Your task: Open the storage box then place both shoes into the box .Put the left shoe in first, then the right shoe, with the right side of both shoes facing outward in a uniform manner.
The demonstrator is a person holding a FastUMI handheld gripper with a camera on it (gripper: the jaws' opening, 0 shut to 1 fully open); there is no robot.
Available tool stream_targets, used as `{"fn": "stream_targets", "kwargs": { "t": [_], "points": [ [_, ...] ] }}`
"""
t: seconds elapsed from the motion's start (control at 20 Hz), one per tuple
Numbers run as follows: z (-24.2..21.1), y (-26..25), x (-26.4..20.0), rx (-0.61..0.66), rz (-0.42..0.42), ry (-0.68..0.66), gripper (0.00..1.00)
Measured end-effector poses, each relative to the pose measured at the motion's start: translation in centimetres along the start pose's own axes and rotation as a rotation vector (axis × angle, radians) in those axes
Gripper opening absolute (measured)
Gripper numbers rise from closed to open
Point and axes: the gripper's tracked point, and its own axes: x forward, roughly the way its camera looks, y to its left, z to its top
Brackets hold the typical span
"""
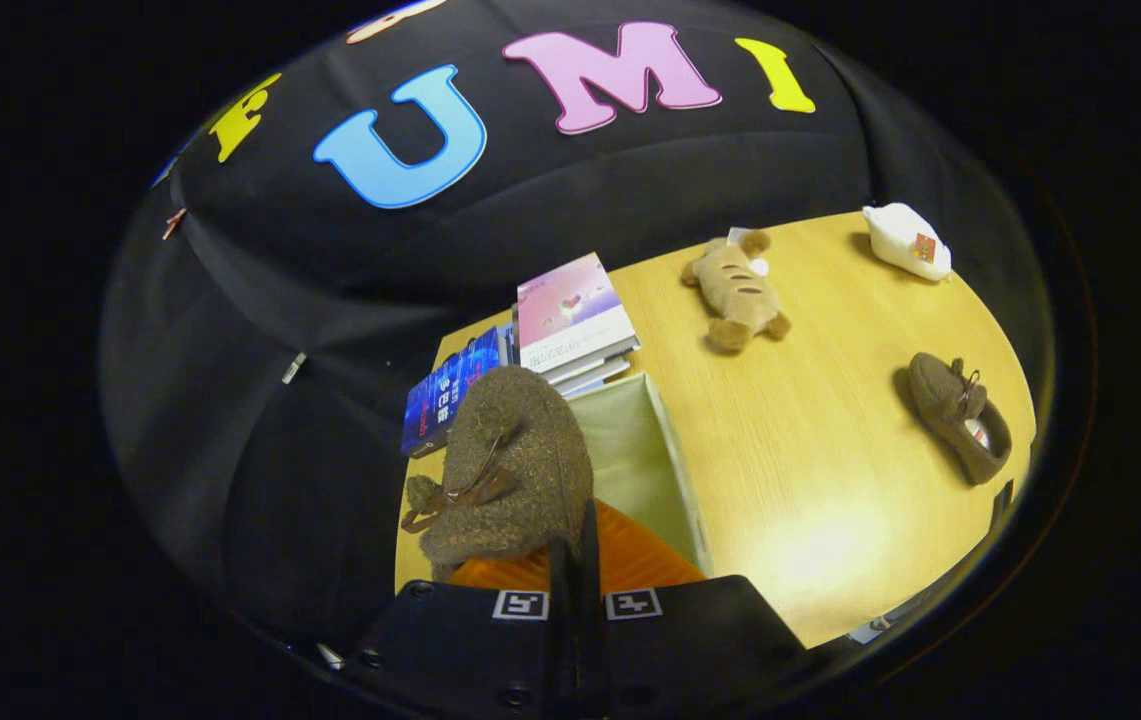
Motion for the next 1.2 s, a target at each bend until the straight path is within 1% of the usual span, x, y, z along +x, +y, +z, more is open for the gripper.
{"fn": "stream_targets", "kwargs": {
  "t": [0.2, 0.35, 0.4, 0.45, 0.5, 0.55, 0.6, 0.75, 0.95, 1.2],
  "points": [
    [-2.7, 0.5, 3.6, -0.007, -0.049, 0.059, 0.07],
    [-4.3, 1.0, 5.7, -0.002, -0.068, 0.104, 0.07],
    [-4.7, 1.4, 6.2, -0.006, -0.062, 0.111, 0.08],
    [-5.6, 2.2, 6.7, -0.010, -0.035, 0.142, 0.11],
    [-6.3, 2.9, 6.7, -0.014, -0.012, 0.177, 0.16],
    [-7.0, 2.9, 6.6, -0.036, -0.010, 0.201, 0.33],
    [-7.0, 3.4, 6.1, -0.055, 0.018, 0.206, 0.49],
    [-6.1, 3.6, 4.5, -0.113, 0.047, 0.165, 0.99],
    [-4.7, 3.0, 1.4, -0.176, 0.080, 0.113, 0.99],
    [-1.3, 0.4, -4.0, -0.272, 0.129, -0.013, 0.99]
  ]
}}
